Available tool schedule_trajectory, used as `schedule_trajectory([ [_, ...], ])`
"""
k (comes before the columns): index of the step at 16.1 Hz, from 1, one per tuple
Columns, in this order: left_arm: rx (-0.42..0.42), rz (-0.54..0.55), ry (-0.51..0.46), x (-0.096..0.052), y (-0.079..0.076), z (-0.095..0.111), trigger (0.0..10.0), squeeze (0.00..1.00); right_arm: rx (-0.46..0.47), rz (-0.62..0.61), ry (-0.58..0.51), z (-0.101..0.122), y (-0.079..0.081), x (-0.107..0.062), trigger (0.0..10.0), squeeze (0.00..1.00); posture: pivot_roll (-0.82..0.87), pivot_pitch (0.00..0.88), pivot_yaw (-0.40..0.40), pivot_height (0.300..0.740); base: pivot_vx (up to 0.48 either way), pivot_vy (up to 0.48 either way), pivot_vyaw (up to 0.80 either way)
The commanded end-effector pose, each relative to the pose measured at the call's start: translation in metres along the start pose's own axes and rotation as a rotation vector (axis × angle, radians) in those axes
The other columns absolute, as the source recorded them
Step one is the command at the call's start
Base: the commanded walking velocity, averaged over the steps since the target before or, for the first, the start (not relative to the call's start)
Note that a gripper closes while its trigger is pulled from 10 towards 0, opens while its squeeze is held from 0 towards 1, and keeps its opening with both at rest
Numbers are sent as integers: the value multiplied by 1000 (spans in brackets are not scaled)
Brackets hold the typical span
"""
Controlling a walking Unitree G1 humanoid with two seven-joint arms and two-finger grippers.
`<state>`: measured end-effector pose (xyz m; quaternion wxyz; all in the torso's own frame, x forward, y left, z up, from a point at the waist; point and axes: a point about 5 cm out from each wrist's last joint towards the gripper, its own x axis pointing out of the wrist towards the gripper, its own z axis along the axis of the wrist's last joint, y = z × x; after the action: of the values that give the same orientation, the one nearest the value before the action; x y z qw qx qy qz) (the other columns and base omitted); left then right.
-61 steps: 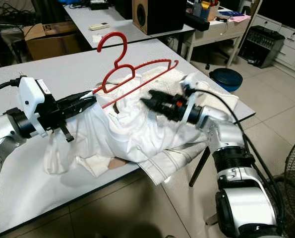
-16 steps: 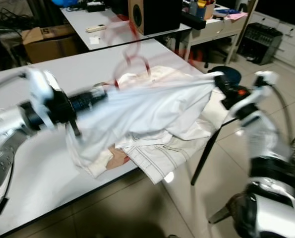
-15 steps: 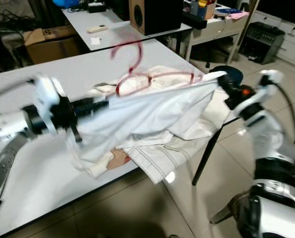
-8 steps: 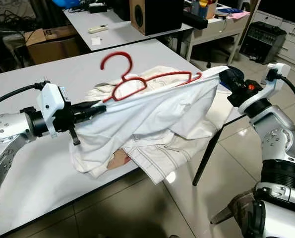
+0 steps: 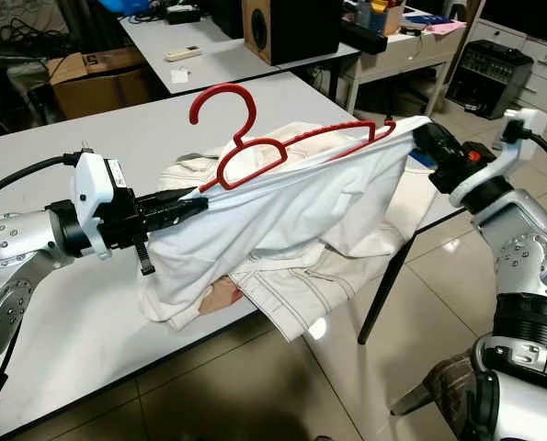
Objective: Hang hanger
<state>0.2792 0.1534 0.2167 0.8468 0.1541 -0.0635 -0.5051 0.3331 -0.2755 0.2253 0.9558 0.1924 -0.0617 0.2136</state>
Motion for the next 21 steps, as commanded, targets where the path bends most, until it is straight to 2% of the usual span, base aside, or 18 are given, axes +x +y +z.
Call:
schedule_trajectory([
  [1,10,2,30,-3,1,-2,0,0,-25,17,-19,10,5,1,0,0,-76,0,58,740,0,0,0],
  [2,23,-10,65,-4,0,-7,0,0,-24,23,-21,11,7,2,0,0,-76,0,58,740,0,0,0],
  [4,97,14,217,-4,2,-25,0,0,-30,53,-25,14,14,5,0,0,-78,0,59,740,0,0,0],
  [6,122,47,253,-3,6,-29,0,0,-35,78,-25,16,20,6,0,0,-78,0,59,740,0,0,0],
  [7,122,44,243,-1,6,-28,0,0,-43,94,-23,19,25,6,0,0,-83,0,62,740,0,0,0],
  [8,98,22,179,4,2,-23,0,0,-68,109,-14,21,28,6,0,0,-87,0,65,740,0,0,0],
  [9,91,2,171,6,-1,-22,0,0,-75,109,-16,23,29,6,0,0,-87,0,65,740,0,0,0],
  [10,110,-37,223,4,-4,-28,0,0,-68,114,-45,30,32,7,0,0,-87,0,65,740,0,0,0],
  [11,154,18,285,0,4,-36,0,0,-40,133,-90,39,35,8,0,0,-88,0,68,740,0,0,0],
  [12,170,124,319,-3,16,-38,0,0,-49,145,-93,42,36,7,0,0,-88,0,66,740,0,0,0],
  [14,156,280,333,-12,35,-34,0,0,-62,131,-64,38,34,4,0,0,-82,0,60,740,0,0,0],
  [15,174,301,370,-17,40,-36,0,0,-56,129,-64,37,34,3,0,0,-82,0,60,740,0,0,0],
  [17,237,286,469,-23,41,-43,0,0,-31,147,-87,40,38,4,0,0,-81,0,60,740,0,0,0],
  [18,294,235,490,-19,38,-43,0,0,-29,168,-81,40,42,5,0,0,-81,0,60,740,0,0,0],
  [20,313,133,449,-9,27,-41,0,0,-28,170,-67,36,45,7,0,0,-88,0,61,740,0,0,0],
  [21,279,69,364,2,17,-36,0,0,-26,173,-65,35,46,8,0,0,-88,0,61,740,0,0,0],
])
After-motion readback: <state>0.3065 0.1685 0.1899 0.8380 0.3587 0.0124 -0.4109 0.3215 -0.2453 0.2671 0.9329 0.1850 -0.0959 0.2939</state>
